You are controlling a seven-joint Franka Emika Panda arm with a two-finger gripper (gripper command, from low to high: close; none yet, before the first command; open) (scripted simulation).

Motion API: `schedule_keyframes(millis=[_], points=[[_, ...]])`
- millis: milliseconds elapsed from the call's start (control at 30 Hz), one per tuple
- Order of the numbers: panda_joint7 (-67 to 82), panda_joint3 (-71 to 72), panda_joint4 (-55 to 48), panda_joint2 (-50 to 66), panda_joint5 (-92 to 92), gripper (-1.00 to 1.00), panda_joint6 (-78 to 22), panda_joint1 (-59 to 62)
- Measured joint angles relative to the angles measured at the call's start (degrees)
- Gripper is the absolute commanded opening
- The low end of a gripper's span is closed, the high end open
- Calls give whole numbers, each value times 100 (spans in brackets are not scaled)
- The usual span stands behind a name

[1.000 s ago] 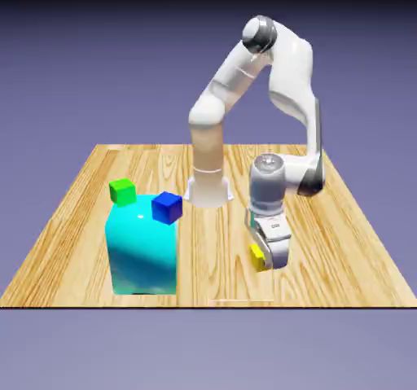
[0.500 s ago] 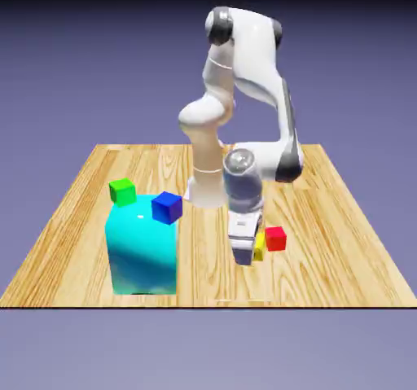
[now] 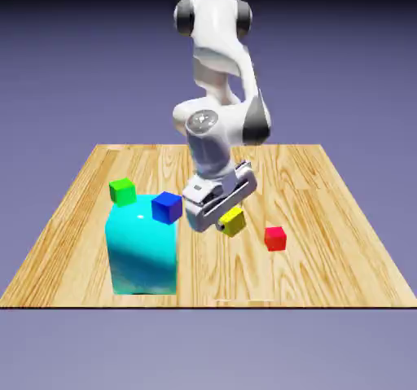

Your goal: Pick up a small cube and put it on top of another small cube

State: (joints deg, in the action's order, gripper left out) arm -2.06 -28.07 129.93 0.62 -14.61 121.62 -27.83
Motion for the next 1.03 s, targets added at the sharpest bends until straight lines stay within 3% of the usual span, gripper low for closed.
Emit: schedule_keyframes(millis=[700, 800, 933, 967, 1033], points=[[-4924, 1438, 44, -1950, 2014, -100, -954, 3895], [-4919, 1285, 147, -1933, 1956, -100, -945, 4148], [-4872, 1209, 812, -1596, 1926, -100, 51, 4157], [-4867, 1203, 869, -1567, 1924, 100, 136, 4158], [-4879, 1203, 869, -1567, 1945, 100, 136, 4158]])
